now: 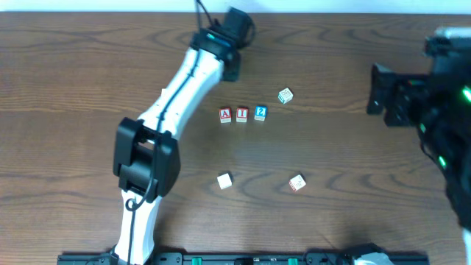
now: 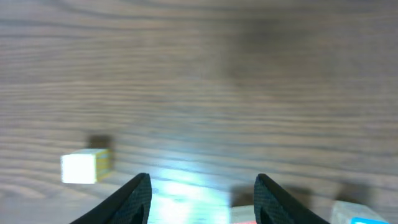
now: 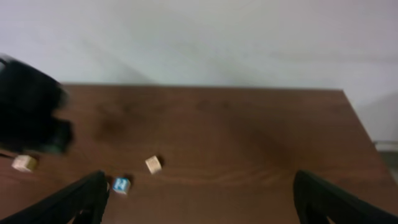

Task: Spell out Ai2
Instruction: 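Bring both grippers down to either end of the 'A I 2' row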

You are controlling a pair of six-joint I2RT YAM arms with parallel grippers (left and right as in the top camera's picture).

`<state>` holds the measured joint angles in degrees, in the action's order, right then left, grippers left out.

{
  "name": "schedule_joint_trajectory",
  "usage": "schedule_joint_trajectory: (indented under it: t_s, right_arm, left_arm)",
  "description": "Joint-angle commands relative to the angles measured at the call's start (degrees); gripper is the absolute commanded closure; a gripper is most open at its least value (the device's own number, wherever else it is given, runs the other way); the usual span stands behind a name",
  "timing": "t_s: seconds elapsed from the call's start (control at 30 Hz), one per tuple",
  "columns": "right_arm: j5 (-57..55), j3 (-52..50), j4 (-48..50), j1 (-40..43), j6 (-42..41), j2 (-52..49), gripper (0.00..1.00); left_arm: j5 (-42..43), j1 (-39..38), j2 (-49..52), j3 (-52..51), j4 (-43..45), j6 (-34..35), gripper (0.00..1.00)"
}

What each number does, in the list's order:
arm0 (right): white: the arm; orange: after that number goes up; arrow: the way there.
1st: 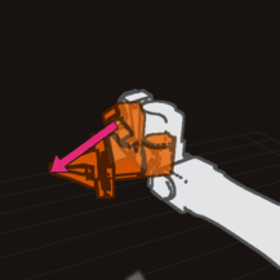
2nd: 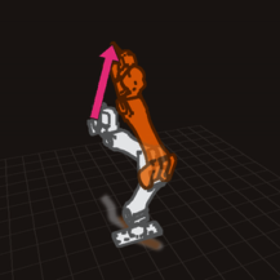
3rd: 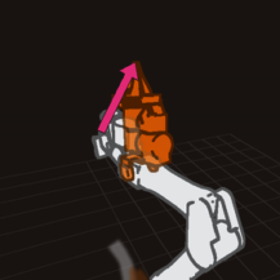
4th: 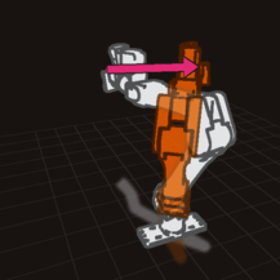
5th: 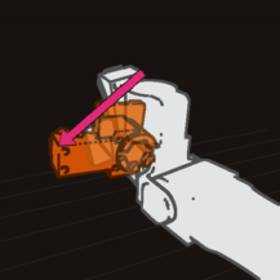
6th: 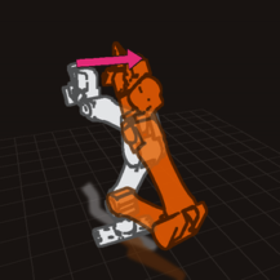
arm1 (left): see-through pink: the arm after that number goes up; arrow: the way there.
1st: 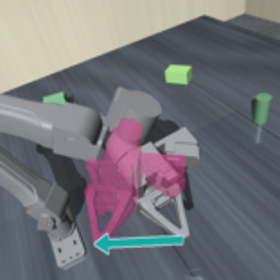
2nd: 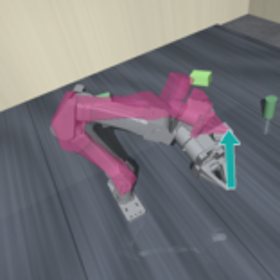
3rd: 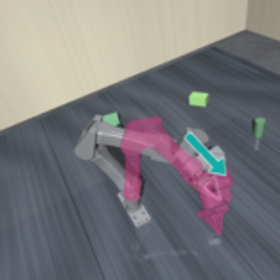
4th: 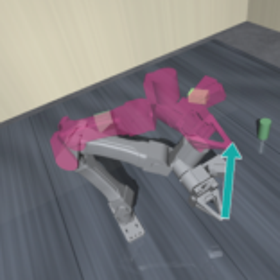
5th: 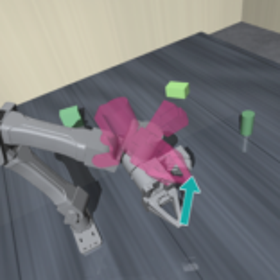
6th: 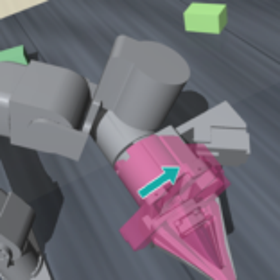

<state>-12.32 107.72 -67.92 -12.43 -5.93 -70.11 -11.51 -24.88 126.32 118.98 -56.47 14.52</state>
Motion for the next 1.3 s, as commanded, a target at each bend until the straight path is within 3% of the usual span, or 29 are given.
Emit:
schedule_joint_trajectory:
  t_s: [0.0, 0.3, 0.53, 0.7, 0.77, 0.83, 0.87, 1.07, 1.27]
  right_arm:
    - [1.0, 0.2, 0.3, 0.7, -0.8, -4.7, 0.06]
    - [0.3, 0.2, 1.4, 0.9, 5.2, -6.8, 0.01]
    - [5.3, -1.3, 0.1, 7.4, 5.4, -6.7, 0.06]
    - [22.8, -8.1, 4.4, 16.8, 4.7, -7.8, 0.11]
    - [30.0, -11.4, 6.0, 17.8, 4.3, -9.4, 0.14]
    - [32.5, -14.6, 6.4, 17.8, 3.7, -12.0, 0.22]
    - [32.5, -15.9, 6.4, 17.8, 2.6, -13.6, 0.31]
    - [39.8, -19.5, 6.3, 15.4, 2.2, -24.1, 0.96]
    - [44.4, -19.5, 8.0, 10.9, 2.2, -32.7, 0.98]
  left_arm:
    - [1.7, 1.7, -0.1, 5.1, -3.4, -3.0, 0.46]
    - [2.7, 8.4, -10.7, 5.8, -7.1, -4.3, 0.46]
    - [15.9, 22.4, -18.2, 4.3, -8.2, -4.3, 0.46]
    - [23.8, 29.0, -19.1, 3.7, -8.2, -4.3, 0.61]
    - [25.1, 28.7, -18.8, 3.5, -8.9, -4.3, 0.76]
    - [25.0, 26.8, -18.8, 2.1, -9.1, -4.4, 0.9]
    - [24.9, 25.9, -18.8, 1.5, -9.1, -4.5, 0.94]
    - [21.6, 19.7, -18.7, -5.2, -8.4, -4.5, 0.94]
    - [23.4, 15.0, -18.7, -19.1, -2.0, -1.1, 0.94]
